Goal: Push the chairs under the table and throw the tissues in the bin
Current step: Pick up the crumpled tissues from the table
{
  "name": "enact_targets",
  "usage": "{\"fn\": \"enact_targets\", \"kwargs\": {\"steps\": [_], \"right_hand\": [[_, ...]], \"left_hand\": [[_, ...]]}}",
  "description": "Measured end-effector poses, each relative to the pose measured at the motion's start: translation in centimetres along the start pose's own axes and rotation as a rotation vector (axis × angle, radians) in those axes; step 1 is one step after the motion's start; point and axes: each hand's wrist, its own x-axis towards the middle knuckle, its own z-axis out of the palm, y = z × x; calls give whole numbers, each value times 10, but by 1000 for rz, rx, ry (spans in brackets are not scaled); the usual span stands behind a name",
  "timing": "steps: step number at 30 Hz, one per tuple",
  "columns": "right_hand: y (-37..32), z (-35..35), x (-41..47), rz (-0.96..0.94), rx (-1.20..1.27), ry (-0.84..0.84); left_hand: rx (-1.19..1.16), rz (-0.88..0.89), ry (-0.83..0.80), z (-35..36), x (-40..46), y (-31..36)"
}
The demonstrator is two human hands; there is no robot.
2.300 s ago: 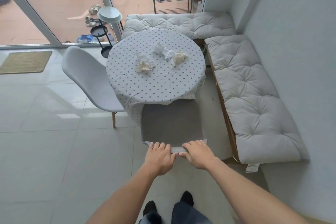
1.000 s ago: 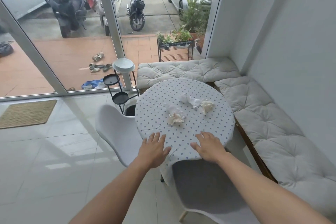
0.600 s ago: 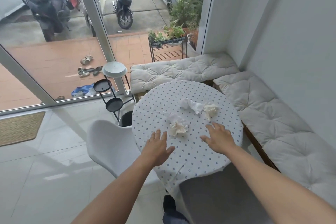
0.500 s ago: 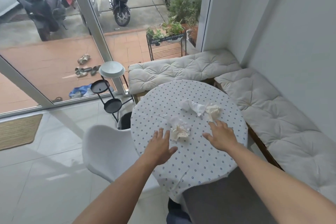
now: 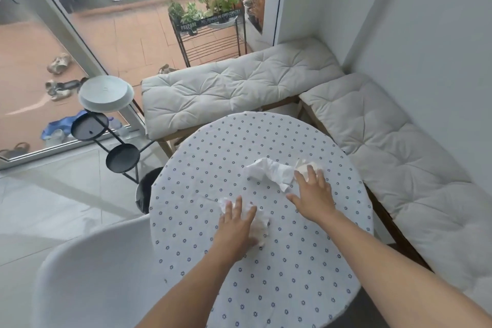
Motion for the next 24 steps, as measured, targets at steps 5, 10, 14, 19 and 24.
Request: {"fn": "enact_targets", "kwargs": {"steps": [5, 10, 14, 19, 24], "right_hand": [[4, 10, 37, 131, 108, -12], [-31, 27, 55, 248, 298, -20], [-55, 34, 58, 225, 290, 54], [-71, 39, 53, 172, 237, 208], [-85, 41, 49, 112, 311, 256]], "left_hand": [[-43, 80, 68, 17, 5, -13], [-87, 143, 60, 4, 8, -28], [-90, 178, 130, -14, 10, -41], [-130, 208, 222, -33, 9, -66], [-175, 222, 296, -57, 7, -107]]}}
